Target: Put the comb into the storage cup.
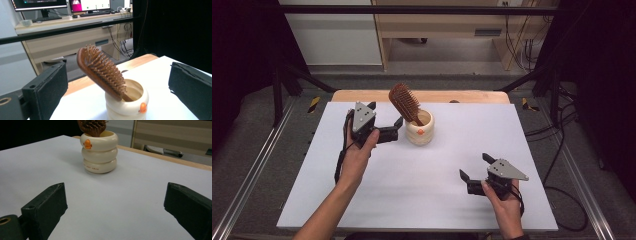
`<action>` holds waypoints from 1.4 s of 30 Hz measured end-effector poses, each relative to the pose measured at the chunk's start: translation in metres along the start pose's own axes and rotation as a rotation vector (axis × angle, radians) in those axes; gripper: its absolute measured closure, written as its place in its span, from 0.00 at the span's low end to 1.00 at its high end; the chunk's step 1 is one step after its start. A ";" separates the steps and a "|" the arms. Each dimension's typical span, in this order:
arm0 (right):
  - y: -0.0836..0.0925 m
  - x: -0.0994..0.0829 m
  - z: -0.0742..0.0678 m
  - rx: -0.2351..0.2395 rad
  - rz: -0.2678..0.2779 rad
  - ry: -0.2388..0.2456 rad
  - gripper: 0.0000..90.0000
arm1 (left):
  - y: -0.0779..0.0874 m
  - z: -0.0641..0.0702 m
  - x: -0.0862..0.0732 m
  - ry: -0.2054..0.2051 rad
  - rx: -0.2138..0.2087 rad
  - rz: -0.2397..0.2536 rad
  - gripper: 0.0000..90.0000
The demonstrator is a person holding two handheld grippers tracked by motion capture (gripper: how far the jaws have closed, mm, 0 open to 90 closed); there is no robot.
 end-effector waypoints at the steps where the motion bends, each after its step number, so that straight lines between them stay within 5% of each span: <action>1: 0.000 0.000 0.001 -0.003 -0.002 -0.002 0.05 | 0.002 -0.001 -0.001 0.003 -0.001 -0.002 0.03; 13: 0.005 0.002 0.011 -0.024 0.031 -0.018 0.06 | 0.036 -0.014 -0.007 0.045 0.018 0.009 0.03; 27: 0.009 0.005 0.021 -0.025 -0.008 -0.017 0.05 | 0.086 -0.033 -0.017 0.080 0.047 0.029 0.03; 42: 0.026 -0.008 0.041 -0.072 0.041 -0.092 0.05 | 0.130 -0.047 -0.035 0.093 0.081 0.055 0.03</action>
Point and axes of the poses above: each handheld gripper's, and its own axes: y roughly backward along the jaws, x roughly out of its top, z roughly to its right, the point moved 6 cm from there along -y, roughly forward along the jaws, and after that the axes turned 14 degrees about -x, right-handed, at the moved point
